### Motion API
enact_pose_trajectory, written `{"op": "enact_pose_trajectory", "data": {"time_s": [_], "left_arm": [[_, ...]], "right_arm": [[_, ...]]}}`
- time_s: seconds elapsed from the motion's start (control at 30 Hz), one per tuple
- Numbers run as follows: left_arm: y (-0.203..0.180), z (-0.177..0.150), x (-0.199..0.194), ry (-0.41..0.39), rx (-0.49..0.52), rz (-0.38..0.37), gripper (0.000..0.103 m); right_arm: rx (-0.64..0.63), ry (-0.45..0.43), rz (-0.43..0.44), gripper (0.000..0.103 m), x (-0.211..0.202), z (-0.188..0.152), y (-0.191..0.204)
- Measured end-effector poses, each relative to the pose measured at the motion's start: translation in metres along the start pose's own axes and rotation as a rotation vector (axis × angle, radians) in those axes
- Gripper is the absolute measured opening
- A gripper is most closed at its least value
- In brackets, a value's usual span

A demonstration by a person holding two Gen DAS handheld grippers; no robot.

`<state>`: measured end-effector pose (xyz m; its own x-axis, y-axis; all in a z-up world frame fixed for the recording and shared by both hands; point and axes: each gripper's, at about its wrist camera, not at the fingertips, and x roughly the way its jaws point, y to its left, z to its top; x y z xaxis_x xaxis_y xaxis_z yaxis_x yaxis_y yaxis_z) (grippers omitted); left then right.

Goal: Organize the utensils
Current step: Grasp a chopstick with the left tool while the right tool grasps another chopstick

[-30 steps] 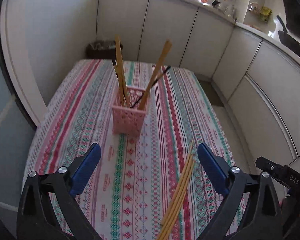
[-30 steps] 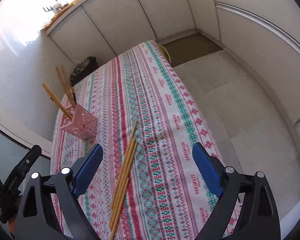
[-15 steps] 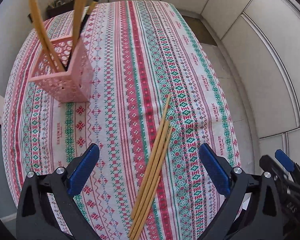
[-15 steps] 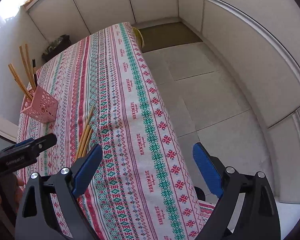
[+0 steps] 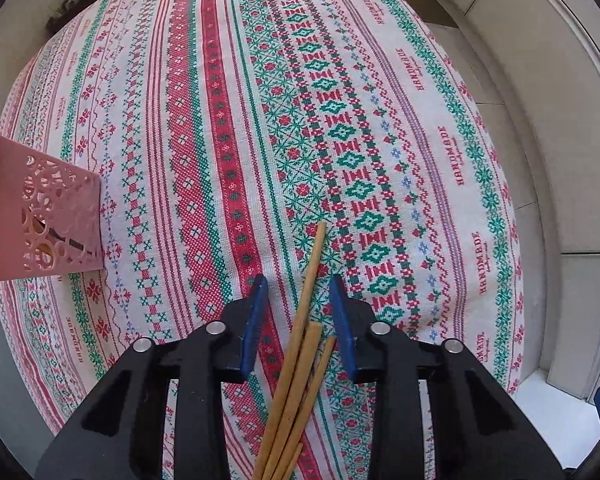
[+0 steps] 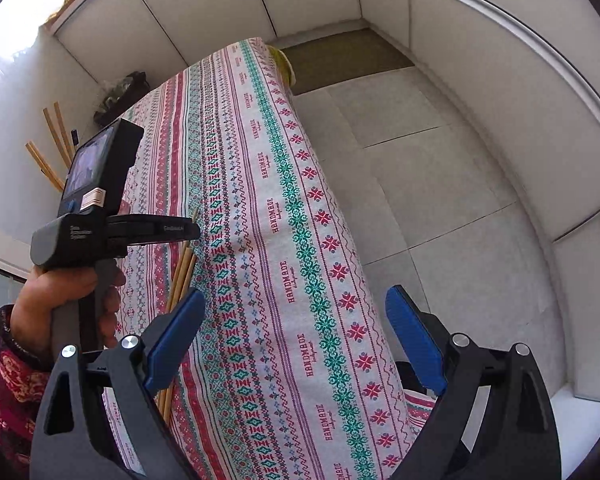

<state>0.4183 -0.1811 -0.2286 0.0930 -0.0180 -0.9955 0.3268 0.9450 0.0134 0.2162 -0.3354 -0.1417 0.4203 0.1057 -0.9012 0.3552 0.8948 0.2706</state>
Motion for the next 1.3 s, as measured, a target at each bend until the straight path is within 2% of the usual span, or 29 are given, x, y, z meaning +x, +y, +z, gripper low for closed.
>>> {"op": "enact_pose_trajectory", "data": {"time_s": [0.07,0.1,0.17,0.27,0.4,0.47,0.57,0.6,0.7,0.97,1.2,1.3], "left_arm": [[0.002,-0.002,0.0,-0.028,0.004,-0.005,0.009],[0.004,-0.003,0.0,-0.038,0.004,0.006,0.006],[0.008,-0.008,0.0,-0.067,0.014,0.031,0.005],[0.03,-0.024,-0.007,-0.111,-0.027,0.022,0.005],[0.06,-0.058,-0.032,-0.166,-0.054,-0.007,0.004],[0.075,-0.081,-0.047,-0.188,-0.062,-0.023,0.004],[0.097,-0.111,-0.069,-0.224,-0.089,-0.058,0.004],[0.101,-0.116,-0.078,-0.238,-0.1,-0.068,0.004],[0.119,-0.138,-0.094,-0.282,-0.14,-0.116,0.004],[0.147,-0.162,-0.121,-0.357,-0.154,-0.178,0.004],[0.167,-0.169,-0.124,-0.368,-0.173,-0.193,0.004],[0.173,-0.171,-0.123,-0.368,-0.186,-0.192,0.004]], "right_arm": [[0.007,0.006,0.002,0.089,0.001,0.0,-0.001],[0.007,0.008,0.003,0.089,0.001,0.0,-0.001],[0.013,0.016,0.009,0.089,0.004,0.001,0.0],[0.026,0.042,0.032,0.089,0.013,0.001,0.005],[0.043,0.102,0.065,0.089,0.033,0.001,0.018],[0.051,0.142,0.1,0.085,0.046,0.001,0.028],[0.052,0.23,0.192,0.059,0.07,0.004,0.05],[0.049,0.26,0.22,0.047,0.079,0.005,0.059],[0.06,0.307,0.252,0.036,0.1,0.002,0.08],[0.05,0.253,0.212,0.031,0.112,0.009,0.106],[0.066,0.307,0.153,0.031,0.142,0.016,0.118],[0.029,0.289,0.124,0.031,0.145,0.018,0.129]]}}
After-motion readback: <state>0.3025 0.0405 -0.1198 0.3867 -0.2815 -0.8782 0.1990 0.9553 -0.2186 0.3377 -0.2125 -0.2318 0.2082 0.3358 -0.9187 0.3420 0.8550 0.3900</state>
